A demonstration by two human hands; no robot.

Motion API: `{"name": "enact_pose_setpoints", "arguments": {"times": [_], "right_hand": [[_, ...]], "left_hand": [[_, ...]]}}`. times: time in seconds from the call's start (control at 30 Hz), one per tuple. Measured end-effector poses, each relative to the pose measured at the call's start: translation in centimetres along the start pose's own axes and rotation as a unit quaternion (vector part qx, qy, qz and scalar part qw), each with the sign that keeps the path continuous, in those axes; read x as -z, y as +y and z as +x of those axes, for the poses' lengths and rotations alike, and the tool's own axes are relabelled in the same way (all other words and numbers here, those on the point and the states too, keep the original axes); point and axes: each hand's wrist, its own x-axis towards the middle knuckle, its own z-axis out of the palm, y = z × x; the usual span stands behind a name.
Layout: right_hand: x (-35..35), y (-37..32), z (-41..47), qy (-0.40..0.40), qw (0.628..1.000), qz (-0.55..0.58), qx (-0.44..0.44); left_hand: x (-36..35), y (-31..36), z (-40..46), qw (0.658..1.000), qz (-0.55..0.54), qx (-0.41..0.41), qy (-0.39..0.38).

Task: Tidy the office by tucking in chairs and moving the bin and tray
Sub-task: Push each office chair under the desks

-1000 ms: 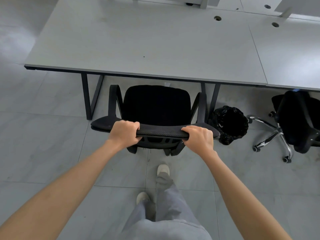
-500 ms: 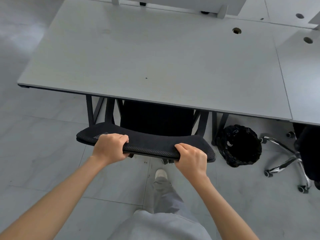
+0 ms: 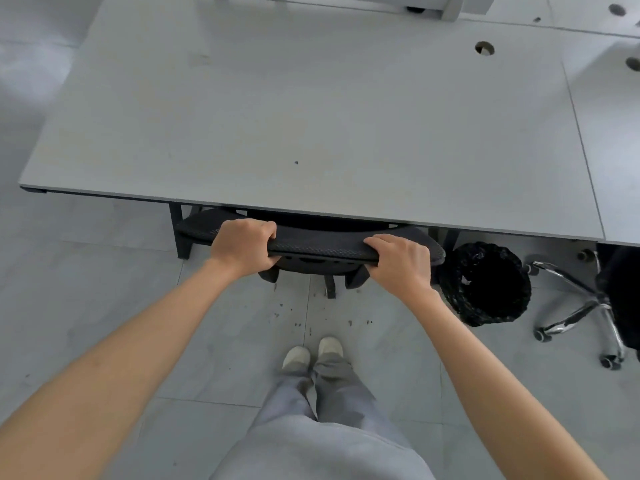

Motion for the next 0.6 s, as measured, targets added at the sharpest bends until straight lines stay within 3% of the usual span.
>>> {"name": "enact_pose_setpoints", "arguments": {"times": [0.17, 0.27, 0.4, 0.5, 0.6], "right_hand": [[-0.1, -0.4, 0.1, 0.005, 1.000, 0.000, -0.016], [0.4, -0.2, -0.2, 0.032, 0.999, 0.009, 0.030], [1.3, 0.0, -0.8, 0.033, 0.995, 0.050, 0.085], [1.6, 0.2, -0.8, 0.041, 0.992, 0.074, 0.090], [1.4, 0.2, -1.0, 0.048, 0.991, 0.082, 0.095]], "left_hand": [[0.0, -0.8, -0.1, 1.000, 0.003, -0.014, -0.014], [0.1, -0.7, 0.0, 1.000, -0.009, -0.030, 0.003], [0.3, -0.7, -0.4, 0.990, -0.015, -0.124, 0.067], [0.3, -0.7, -0.7, 0.980, -0.035, -0.184, 0.069], [0.2, -0.2, -1.2, 0.982, -0.072, -0.148, 0.094]]}}
